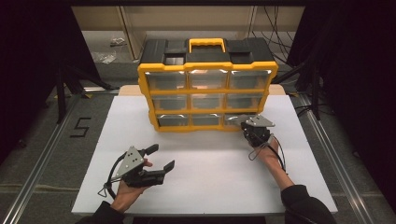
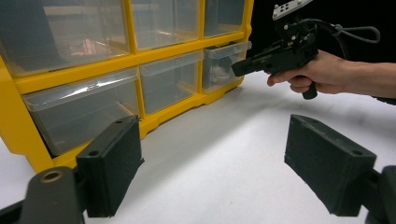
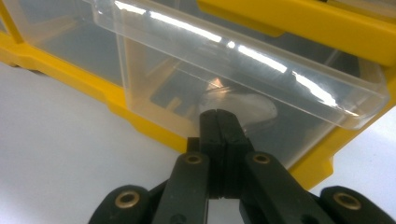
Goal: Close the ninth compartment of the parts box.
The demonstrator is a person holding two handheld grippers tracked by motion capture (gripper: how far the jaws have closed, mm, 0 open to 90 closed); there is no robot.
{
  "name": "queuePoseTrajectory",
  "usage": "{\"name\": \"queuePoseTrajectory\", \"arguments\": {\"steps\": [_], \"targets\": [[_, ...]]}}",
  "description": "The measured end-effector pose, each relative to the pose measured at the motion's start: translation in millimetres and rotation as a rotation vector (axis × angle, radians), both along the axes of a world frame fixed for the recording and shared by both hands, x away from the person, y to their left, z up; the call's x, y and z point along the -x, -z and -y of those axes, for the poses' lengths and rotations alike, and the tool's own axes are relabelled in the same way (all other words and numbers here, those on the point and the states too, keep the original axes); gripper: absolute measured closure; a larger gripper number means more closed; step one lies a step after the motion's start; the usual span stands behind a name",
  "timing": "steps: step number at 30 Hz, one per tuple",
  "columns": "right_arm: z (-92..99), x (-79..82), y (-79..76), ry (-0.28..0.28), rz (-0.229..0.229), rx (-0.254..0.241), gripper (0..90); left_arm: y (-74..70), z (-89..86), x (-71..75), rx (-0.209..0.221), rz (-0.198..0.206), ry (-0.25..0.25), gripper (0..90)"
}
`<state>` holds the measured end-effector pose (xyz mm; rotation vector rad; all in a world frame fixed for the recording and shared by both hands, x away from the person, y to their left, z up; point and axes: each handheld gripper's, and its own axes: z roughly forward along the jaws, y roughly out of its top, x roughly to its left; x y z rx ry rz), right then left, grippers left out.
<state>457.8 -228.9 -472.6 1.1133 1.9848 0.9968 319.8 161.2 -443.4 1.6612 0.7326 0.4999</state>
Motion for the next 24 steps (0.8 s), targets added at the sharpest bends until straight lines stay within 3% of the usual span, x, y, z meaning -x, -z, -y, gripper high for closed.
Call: {"name": "queuePoseTrajectory", "arguments": {"steps": [24], "targets": [[0.9,-10.4,4.5,0.021,-0.001,0.003,90.0,0.0,-0.3,0.0,0.0,0.002,0.003,17.9]]}}
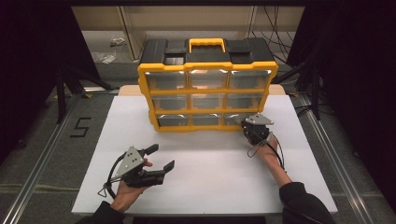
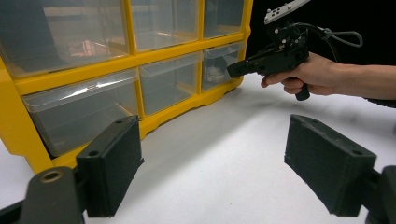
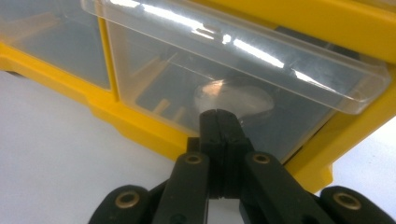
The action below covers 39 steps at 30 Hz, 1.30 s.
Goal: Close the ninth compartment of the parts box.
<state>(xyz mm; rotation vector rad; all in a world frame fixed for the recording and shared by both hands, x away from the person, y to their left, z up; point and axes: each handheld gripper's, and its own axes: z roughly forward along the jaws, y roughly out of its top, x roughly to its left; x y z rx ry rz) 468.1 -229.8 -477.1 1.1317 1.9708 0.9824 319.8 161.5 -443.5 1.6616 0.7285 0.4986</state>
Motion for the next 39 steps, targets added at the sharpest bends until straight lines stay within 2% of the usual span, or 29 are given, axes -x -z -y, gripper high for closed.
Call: {"name": "queuePoseTrajectory", "arguments": {"steps": [24,34,39], "targets": [[0.5,-5.9,1.0,0.017,0.004,0.011,90.0,0.0,0.5,-0.1,-0.002,0.002,-0.001,17.9],[-1.4,-4.6,-0.6,0.005,0.001,0.003,90.0,-0.2,1.1,-0.1,-0.004,0.004,0.002,17.9],[-2.3,-2.3,-5.6,-0.004,0.0,-0.018,84.7,-0.1,1.4,0.2,-0.004,0.003,0.003,17.9]]}}
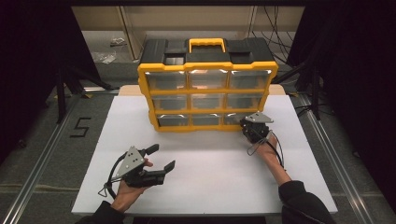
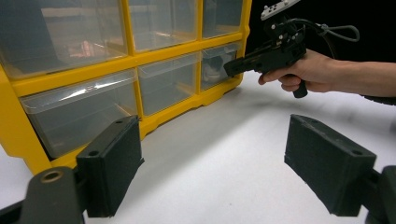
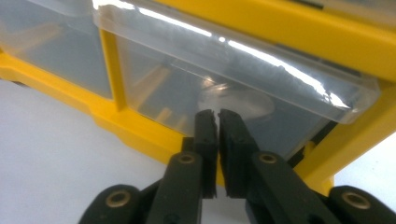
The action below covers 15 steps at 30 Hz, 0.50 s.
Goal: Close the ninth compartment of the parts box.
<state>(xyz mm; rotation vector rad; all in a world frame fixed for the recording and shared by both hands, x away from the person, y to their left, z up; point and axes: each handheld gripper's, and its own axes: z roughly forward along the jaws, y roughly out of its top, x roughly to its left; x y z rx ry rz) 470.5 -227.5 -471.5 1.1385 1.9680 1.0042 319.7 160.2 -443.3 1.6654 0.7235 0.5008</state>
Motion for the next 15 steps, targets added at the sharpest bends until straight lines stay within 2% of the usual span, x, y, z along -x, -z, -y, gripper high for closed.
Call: {"name": "queuePoseTrajectory", "arguments": {"steps": [5,11,15], "targets": [[-3.7,5.0,-4.9,-0.012,-0.002,-0.017,75.6,0.0,-0.1,0.0,0.001,-0.001,-0.001,17.9],[-11.5,17.6,-11.5,-0.074,0.0,-0.016,66.1,0.0,0.2,0.3,-0.001,0.001,0.0,17.9],[-13.4,24.2,-16.5,-0.095,0.002,-0.04,56.7,0.0,0.3,0.2,-0.001,0.001,0.002,17.9]]}}
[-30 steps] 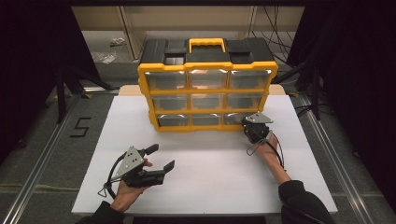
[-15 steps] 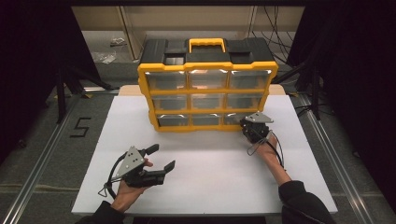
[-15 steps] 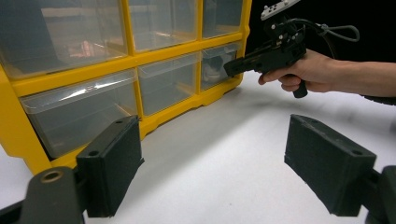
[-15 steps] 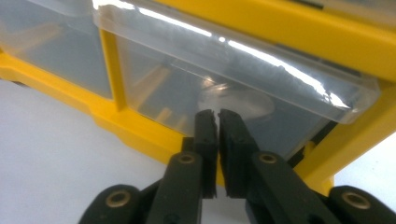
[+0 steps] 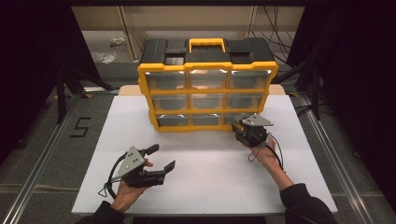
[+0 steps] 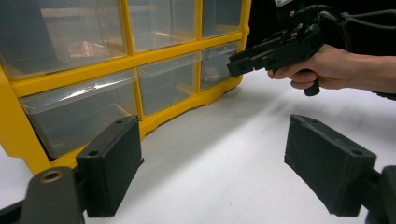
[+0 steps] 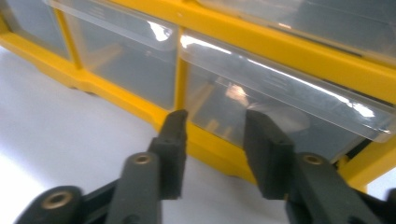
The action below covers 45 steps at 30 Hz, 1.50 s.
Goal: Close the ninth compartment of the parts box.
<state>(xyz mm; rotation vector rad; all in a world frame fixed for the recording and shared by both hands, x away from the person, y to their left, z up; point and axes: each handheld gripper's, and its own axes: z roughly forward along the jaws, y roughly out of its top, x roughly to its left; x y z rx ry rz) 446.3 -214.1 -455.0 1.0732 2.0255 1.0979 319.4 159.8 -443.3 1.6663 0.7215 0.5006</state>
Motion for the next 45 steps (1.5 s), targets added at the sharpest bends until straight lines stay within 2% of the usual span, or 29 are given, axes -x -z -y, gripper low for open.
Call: {"name": "queuePoseTrajectory", "arguments": {"steps": [4,6,8,11,16,20,25,42,45], "targets": [[-0.4,4.7,-4.6,-0.023,-0.001,-0.04,43.5,0.0,0.1,0.0,-0.002,0.001,0.002,17.9],[-1.4,7.6,-7.3,-0.019,0.009,-0.049,39.9,0.0,0.1,0.0,-0.002,0.001,0.003,17.9],[-2.8,9.7,-11.0,-0.022,0.001,-0.064,36.0,-0.1,0.0,0.0,-0.001,0.001,0.003,17.9],[-5.3,12.8,-16.1,-0.023,-0.008,-0.107,32.6,-0.1,-0.1,0.0,-0.001,0.001,0.003,17.9],[-10.9,21.7,-24.5,-0.045,0.002,-0.132,29.7,0.0,0.2,0.2,0.0,0.001,0.003,17.9],[-15.5,29.3,-28.9,-0.061,0.01,-0.136,26.1,-0.1,0.2,0.2,0.0,0.002,0.004,17.9],[-20.2,36.5,-34.2,-0.072,0.005,-0.142,15.8,-0.1,0.2,0.3,-0.001,0.002,0.004,17.9],[-26.3,54.9,-40.7,-0.119,0.027,-0.159,7.5,-0.1,0.3,0.3,0.0,0.0,0.005,17.9],[-26.7,57.9,-41.8,-0.122,0.042,-0.161,7.3,-0.1,0.2,0.3,-0.001,0.001,0.004,17.9]]}}
